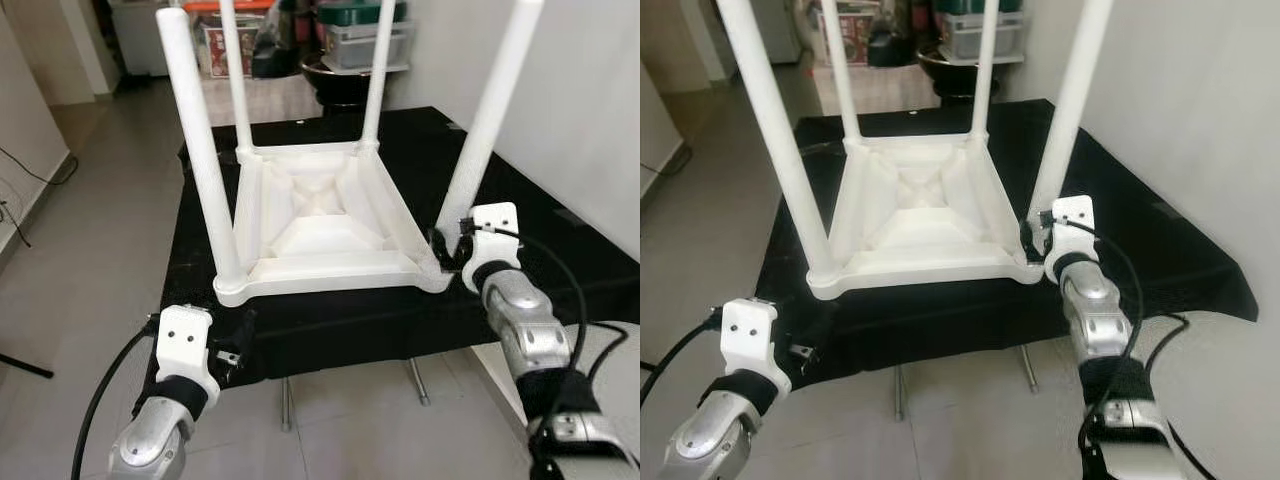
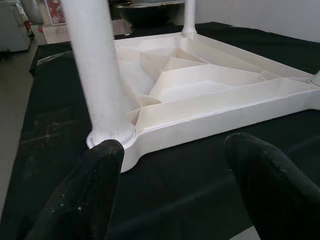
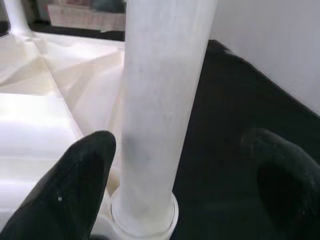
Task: Building children table
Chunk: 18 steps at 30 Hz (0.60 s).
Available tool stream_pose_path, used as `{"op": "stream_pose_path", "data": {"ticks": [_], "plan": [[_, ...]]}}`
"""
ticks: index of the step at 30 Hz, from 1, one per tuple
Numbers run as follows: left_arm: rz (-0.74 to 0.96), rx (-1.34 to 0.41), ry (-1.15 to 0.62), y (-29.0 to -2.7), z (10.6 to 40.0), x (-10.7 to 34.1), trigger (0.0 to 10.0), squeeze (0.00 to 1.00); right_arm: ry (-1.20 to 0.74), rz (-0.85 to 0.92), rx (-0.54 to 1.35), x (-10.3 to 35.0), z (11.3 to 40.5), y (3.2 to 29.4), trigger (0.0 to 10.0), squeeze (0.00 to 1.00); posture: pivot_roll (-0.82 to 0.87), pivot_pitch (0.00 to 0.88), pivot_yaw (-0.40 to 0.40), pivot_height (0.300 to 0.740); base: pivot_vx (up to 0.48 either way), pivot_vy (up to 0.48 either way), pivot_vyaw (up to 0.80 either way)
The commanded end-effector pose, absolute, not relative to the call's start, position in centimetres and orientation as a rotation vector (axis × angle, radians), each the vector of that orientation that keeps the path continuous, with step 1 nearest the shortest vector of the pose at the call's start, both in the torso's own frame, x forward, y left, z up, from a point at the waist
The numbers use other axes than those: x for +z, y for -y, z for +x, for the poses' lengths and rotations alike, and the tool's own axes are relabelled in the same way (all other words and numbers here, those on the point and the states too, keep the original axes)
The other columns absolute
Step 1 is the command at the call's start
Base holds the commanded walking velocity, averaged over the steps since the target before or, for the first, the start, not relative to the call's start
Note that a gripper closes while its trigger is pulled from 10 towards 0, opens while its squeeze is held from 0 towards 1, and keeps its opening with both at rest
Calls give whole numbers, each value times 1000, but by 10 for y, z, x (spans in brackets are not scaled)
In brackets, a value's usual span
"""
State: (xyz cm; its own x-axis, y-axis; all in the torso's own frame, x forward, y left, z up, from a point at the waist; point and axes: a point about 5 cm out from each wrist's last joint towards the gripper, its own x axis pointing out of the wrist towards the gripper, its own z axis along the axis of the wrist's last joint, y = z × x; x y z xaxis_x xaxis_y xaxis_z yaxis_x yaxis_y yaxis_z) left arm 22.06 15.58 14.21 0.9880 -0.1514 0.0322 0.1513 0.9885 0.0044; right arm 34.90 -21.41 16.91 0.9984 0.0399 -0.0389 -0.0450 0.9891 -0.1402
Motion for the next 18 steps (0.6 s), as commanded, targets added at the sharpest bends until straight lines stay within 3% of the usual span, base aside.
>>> {"op": "stream_pose_path", "data": {"ticks": [1,6,7,14,18], "plan": [[-1,-159,25,-156,220,142,10000,0,-48,-123,108,168,346,203,10000,0,-26,19,-7,740,0,0,0],[-2,-164,21,-157,219,142,10000,0,-154,-172,376,143,315,171,10000,0,-30,18,-8,740,0,0,0],[-2,-165,20,-158,220,142,10000,0,-217,-186,544,134,297,157,10000,0,-31,18,-8,740,0,0,0],[-3,-164,21,-158,221,143,10000,0,-236,-192,751,143,283,139,10000,0,-24,23,-5,740,0,0,0],[-1,-165,21,-158,220,143,10000,0,-176,-191,945,164,279,108,10000,0,4,19,-1,740,0,0,0]]}}
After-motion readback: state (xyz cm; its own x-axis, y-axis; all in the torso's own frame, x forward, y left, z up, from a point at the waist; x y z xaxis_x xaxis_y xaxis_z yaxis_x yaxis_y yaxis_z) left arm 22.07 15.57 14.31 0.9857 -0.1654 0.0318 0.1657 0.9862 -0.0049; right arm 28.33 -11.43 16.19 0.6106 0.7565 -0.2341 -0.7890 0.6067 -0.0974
